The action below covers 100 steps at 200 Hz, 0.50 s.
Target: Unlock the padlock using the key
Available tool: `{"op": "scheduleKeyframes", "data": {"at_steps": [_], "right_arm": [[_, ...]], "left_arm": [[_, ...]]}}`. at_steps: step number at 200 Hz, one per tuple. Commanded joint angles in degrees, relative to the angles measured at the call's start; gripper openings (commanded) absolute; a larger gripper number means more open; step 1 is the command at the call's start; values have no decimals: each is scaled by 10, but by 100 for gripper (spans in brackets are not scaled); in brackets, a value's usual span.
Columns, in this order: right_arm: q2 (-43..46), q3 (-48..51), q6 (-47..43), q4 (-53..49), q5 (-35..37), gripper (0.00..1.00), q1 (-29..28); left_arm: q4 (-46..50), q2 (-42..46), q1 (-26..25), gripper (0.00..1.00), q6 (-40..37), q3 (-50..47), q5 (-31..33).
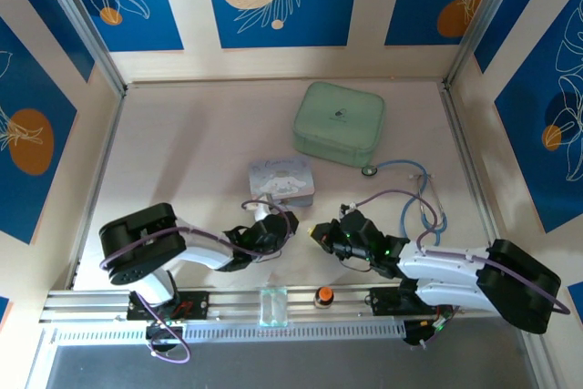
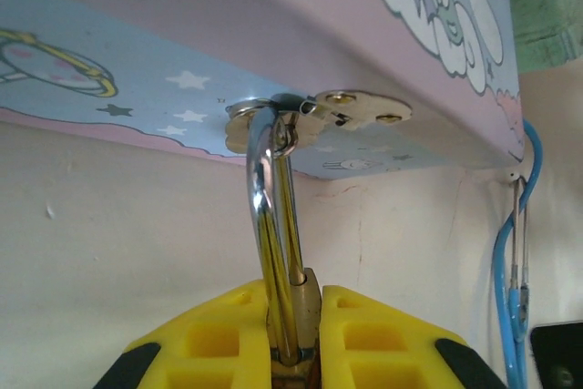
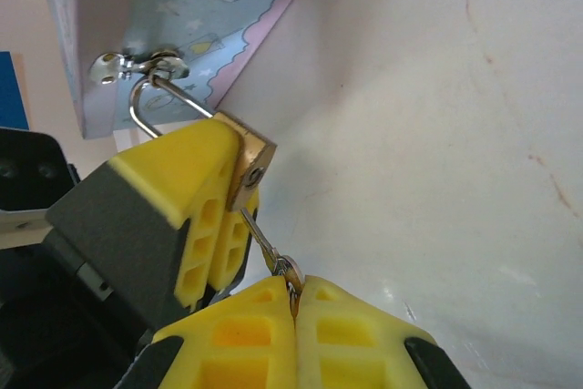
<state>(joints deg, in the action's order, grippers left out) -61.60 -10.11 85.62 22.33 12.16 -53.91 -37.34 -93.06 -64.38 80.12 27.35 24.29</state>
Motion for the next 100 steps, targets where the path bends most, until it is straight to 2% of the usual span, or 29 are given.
{"op": "scheduleKeyframes", "data": {"at_steps": [1, 44, 100], "right_arm": [[-25, -14, 15, 40, 17, 0, -6], [-81, -1, 64, 125, -4, 0, 10], [-103, -26, 54, 135, -24, 0, 10]], "left_arm": [[-38, 28, 4, 0, 15, -1, 26], [-45, 32, 4, 0, 23, -6, 29], [-74, 19, 4, 0, 34, -12, 26]]}}
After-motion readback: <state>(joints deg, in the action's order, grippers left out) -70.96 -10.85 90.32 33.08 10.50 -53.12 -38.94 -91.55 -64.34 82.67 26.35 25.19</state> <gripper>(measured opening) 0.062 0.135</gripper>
